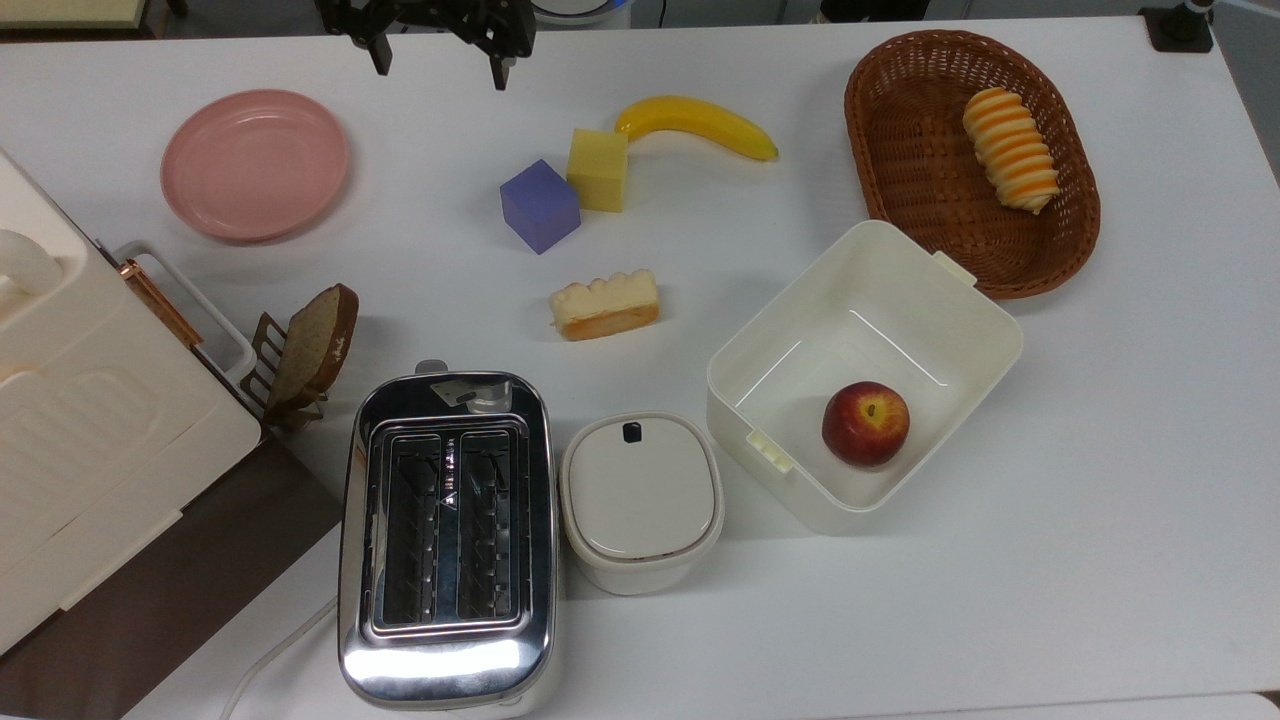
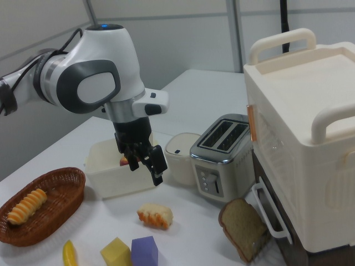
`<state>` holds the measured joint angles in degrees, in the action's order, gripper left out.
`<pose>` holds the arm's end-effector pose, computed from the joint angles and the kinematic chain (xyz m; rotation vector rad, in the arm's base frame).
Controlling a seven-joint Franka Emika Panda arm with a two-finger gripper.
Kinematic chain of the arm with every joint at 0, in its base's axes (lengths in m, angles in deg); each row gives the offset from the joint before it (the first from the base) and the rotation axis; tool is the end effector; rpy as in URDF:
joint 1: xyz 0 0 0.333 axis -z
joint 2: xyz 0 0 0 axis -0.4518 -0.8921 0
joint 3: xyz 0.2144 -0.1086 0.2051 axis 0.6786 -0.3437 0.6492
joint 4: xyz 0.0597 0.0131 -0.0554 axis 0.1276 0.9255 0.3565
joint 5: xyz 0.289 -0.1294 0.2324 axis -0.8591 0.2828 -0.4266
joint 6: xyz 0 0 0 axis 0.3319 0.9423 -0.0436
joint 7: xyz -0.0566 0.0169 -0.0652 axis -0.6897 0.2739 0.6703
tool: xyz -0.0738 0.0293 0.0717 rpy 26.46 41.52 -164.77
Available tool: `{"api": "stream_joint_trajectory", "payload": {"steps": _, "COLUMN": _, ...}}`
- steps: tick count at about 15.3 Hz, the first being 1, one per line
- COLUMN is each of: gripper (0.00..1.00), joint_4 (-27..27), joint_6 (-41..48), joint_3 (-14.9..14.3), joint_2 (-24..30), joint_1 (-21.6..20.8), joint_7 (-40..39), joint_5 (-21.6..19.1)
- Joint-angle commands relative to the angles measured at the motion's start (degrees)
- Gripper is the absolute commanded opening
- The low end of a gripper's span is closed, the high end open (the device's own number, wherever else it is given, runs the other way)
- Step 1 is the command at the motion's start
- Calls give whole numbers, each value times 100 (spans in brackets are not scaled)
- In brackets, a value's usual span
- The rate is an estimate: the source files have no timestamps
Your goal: Put the bread in the basket
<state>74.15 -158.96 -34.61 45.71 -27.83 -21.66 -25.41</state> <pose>0.5718 -0.0560 0.5813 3.1183 -0.2000 -0.0893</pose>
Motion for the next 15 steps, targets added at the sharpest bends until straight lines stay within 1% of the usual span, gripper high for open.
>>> {"api": "stream_joint_trajectory", "payload": {"steps": 1, "gripper": 100, "joint_4": -47, "joint_6": 163, "joint_3": 68, "joint_2": -15, "joint_1": 10, "joint_7": 69, "joint_5": 75}}
{"api": "stream_joint_trajectory", "payload": {"steps": 15, "gripper": 100, "joint_4": -3, "joint_6": 172, "joint_3": 86, "joint_2": -59, "joint_1": -25, "joint_7": 51, "joint_5": 75}}
